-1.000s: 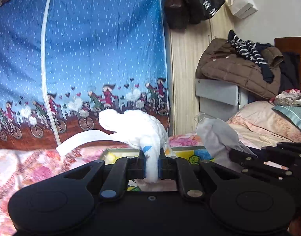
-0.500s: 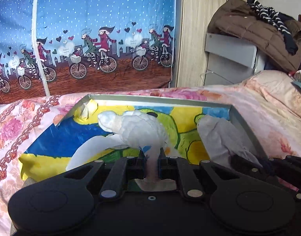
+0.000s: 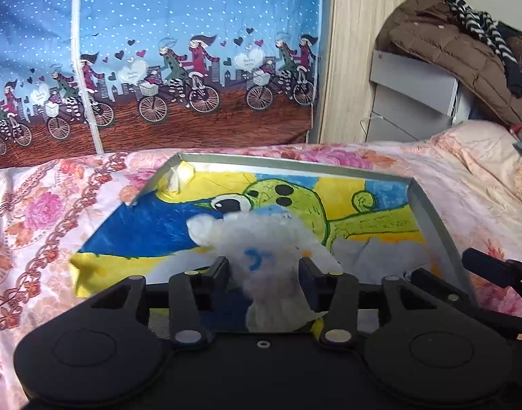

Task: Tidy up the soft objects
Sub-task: 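Lower both cloths into the tray and open both grippers, then move both tools back toward the remaining items beside the tray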

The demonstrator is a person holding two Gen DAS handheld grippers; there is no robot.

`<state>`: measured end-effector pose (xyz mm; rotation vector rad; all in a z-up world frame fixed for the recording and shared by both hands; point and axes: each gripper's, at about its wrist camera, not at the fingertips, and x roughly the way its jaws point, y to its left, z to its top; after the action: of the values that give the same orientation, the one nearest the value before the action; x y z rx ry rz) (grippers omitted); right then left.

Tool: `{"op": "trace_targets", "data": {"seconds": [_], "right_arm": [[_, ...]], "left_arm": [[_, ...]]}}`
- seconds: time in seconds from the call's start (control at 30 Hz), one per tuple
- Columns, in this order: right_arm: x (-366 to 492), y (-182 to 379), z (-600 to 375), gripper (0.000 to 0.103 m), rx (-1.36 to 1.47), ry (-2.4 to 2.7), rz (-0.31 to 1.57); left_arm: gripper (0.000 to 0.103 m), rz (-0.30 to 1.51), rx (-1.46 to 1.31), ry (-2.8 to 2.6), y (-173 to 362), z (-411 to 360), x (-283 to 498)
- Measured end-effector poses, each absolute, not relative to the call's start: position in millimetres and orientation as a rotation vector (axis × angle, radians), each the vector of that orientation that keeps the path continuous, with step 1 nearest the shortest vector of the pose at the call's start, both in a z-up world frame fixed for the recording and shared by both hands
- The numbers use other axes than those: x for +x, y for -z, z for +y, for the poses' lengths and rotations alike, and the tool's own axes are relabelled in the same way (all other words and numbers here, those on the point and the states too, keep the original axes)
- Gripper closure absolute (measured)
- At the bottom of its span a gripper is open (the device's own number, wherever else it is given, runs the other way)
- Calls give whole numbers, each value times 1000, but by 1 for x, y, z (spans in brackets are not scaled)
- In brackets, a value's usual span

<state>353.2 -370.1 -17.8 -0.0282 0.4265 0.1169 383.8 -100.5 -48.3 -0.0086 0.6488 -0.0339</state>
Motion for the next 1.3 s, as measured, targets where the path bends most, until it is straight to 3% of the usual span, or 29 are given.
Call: {"op": "trace_targets", "data": {"seconds": [0.13,0.23,0.43,0.7,1.3], "right_arm": [[326,-6,-373,12,-9,-117,354],[300,-25,-373,1,-5,-122,271],[248,-47,-373,0,37,-117,139],[179,-46,-369,0,92,-128,77],[119,-30,-352,0,103,-3,222]], "left_arm": [[36,612,-40,22,31,-89,363],[31,546,-32,12,16,-82,339],[15,405,-42,19,-18,-64,283],[1,272,-44,28,-38,-40,200],[1,294,-28,-28,-11,-5,63]]}}
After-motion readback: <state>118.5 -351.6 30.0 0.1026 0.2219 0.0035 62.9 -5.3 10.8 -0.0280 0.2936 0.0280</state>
